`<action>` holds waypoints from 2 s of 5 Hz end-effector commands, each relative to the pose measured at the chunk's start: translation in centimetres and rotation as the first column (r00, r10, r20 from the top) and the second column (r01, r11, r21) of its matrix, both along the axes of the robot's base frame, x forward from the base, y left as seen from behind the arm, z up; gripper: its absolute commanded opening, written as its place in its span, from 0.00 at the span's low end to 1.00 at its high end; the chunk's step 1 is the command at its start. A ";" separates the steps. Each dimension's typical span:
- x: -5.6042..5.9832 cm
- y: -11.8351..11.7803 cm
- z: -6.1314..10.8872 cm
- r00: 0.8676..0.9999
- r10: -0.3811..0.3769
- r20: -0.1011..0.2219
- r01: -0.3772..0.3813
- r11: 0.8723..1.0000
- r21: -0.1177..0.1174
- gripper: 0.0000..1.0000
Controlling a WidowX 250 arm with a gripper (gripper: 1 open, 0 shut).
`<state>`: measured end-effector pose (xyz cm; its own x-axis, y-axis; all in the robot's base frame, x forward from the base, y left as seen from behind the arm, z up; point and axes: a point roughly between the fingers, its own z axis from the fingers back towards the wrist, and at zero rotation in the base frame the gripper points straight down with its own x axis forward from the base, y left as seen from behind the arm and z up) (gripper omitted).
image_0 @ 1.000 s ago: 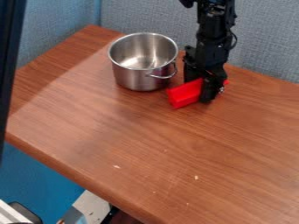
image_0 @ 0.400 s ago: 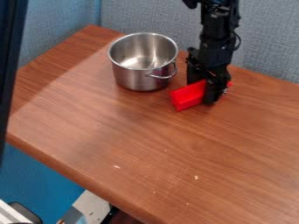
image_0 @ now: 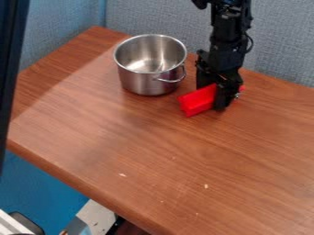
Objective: Put the red object in the metal pot
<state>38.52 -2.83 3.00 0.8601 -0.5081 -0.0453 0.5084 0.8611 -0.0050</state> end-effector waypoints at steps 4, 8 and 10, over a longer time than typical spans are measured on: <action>0.2 -0.8 3.6 0.996 0.002 0.086 -0.002 1.000 0.007 0.00; -0.3 -0.6 4.4 0.995 0.029 0.092 -0.033 0.999 0.040 0.00; -0.6 -0.6 5.0 0.994 0.038 0.100 -0.043 0.998 0.051 0.00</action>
